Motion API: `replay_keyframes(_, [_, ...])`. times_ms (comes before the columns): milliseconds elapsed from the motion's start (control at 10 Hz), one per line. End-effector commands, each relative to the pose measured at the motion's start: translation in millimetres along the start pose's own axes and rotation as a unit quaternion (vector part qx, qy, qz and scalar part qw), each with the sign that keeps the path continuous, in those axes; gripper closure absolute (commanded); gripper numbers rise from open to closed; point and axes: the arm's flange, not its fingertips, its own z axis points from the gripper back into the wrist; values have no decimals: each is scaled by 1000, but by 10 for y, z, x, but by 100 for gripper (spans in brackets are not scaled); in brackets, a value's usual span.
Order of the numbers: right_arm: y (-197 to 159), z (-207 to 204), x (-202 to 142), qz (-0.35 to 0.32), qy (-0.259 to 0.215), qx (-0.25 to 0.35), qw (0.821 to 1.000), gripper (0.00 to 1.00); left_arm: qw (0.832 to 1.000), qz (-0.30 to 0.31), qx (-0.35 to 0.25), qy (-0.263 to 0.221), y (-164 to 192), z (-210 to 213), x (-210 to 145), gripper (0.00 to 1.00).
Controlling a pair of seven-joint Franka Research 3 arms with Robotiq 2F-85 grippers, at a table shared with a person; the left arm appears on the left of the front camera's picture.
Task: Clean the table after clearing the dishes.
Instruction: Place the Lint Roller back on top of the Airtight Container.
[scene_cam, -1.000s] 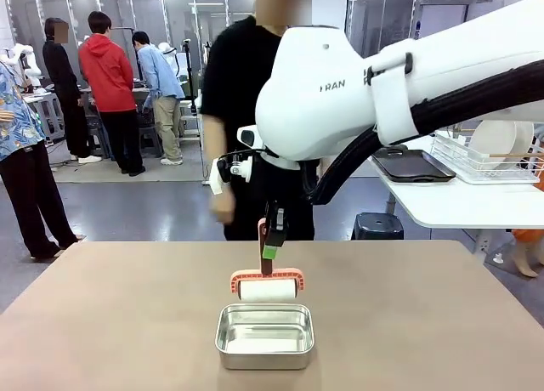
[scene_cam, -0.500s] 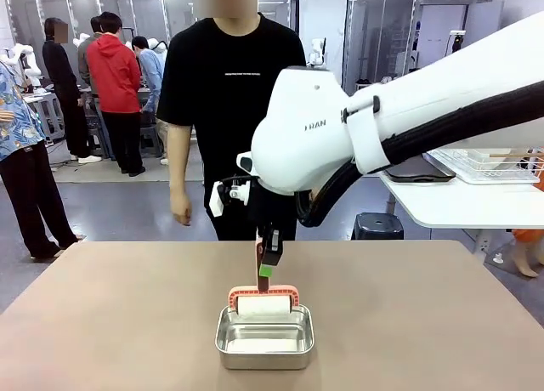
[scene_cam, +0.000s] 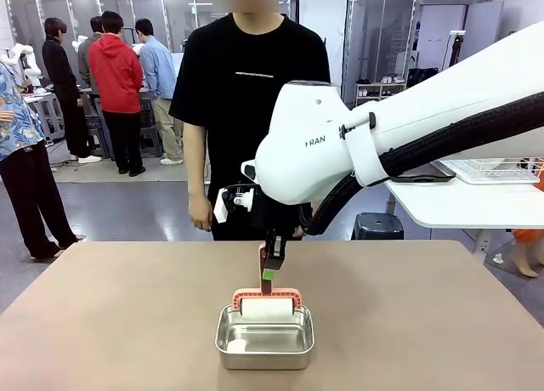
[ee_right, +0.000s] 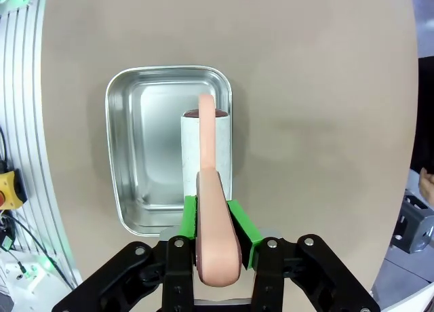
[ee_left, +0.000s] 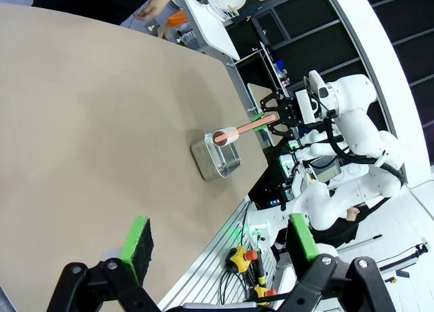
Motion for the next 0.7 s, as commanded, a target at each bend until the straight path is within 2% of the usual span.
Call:
replay_keyframes(0, [25, 17, 19, 6, -4, 9, 1000, 77, 1000, -4, 4, -6, -37, 0, -30, 0])
replay_keyframes(300, [32, -119, 43, -1, -6, -6, 1000, 77, 1000, -4, 4, -6, -37, 0, -30, 0])
replay_keyframes(600, [20, -316, 13, -13, -22, 13, 1000, 77, 1000, -4, 4, -6, -37, 0, -30, 0])
